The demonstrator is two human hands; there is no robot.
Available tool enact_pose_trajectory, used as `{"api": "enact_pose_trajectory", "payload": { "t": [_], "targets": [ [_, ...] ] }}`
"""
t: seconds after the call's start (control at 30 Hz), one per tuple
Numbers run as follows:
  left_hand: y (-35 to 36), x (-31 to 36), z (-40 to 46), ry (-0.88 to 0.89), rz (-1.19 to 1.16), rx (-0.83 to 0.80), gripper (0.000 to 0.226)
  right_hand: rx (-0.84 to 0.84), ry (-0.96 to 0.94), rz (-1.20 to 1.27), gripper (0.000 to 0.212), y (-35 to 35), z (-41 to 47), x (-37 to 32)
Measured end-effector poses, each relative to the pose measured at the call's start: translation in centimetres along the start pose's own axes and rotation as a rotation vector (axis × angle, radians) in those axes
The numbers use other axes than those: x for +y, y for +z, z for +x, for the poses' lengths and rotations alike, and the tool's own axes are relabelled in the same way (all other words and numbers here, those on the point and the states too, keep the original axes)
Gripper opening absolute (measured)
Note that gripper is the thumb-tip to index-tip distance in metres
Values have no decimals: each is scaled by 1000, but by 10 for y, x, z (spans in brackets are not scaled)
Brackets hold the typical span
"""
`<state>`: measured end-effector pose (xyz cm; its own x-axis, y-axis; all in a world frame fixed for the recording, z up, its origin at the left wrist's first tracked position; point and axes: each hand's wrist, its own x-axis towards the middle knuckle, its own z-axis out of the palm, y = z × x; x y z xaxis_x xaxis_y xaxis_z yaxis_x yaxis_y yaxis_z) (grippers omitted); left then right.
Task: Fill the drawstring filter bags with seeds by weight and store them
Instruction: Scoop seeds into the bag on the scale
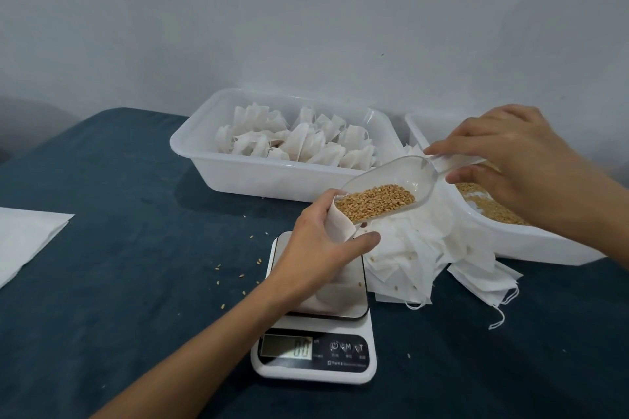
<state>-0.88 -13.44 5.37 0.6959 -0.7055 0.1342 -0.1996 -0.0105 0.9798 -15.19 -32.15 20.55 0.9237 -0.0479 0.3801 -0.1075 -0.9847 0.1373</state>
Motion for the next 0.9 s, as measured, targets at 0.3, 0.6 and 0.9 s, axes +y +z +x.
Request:
{"api": "enact_pose_trajectory", "payload": {
  "t": [0.3,0.6,0.9],
  "targets": [
    [-4,6,-2,56,19,5,58,32,-45,-47,34,7,0,2],
    [-6,10,-3,63,3,13,57,53,-62,-61,34,7,1,1],
    [-6,15,-5,50,-9,16,53,55,-63,-61,34,8,2,2]
  ]
}}
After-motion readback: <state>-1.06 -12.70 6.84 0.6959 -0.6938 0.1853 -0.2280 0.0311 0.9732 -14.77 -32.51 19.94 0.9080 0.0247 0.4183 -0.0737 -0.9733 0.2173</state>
